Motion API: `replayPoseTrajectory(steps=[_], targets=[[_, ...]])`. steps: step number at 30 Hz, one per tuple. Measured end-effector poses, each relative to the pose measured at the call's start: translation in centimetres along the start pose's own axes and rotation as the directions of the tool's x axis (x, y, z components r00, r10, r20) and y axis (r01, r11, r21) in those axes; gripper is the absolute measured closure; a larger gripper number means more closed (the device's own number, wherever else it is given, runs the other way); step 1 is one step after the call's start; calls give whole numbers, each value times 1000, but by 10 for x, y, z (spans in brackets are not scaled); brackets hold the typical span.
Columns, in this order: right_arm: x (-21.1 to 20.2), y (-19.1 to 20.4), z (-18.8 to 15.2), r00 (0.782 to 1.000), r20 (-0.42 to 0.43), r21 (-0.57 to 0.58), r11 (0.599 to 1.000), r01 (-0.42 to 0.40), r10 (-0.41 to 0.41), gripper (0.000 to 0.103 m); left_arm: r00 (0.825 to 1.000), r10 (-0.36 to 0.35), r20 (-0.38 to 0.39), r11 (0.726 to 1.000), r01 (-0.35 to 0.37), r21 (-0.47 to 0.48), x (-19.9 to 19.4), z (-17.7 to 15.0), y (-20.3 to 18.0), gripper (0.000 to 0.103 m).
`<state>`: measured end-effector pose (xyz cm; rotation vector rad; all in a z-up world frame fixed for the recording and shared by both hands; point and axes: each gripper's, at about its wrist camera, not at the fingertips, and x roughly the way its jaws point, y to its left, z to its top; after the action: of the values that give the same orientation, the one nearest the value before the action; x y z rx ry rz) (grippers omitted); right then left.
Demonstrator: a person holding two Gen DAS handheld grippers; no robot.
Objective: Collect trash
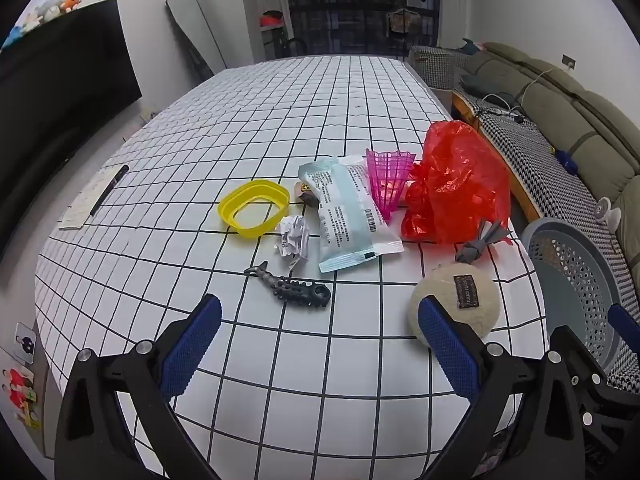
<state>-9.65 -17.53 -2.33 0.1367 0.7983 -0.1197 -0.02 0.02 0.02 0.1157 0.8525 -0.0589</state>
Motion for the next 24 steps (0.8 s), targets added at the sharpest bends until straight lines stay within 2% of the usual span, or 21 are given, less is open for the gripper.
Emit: replayPoseTrajectory(steps=[24], targets=[[-7, -4, 1, 1000, 12, 5, 1000, -1, 1, 9, 1000, -1, 16, 1000, 0, 16, -5, 1, -1, 6]])
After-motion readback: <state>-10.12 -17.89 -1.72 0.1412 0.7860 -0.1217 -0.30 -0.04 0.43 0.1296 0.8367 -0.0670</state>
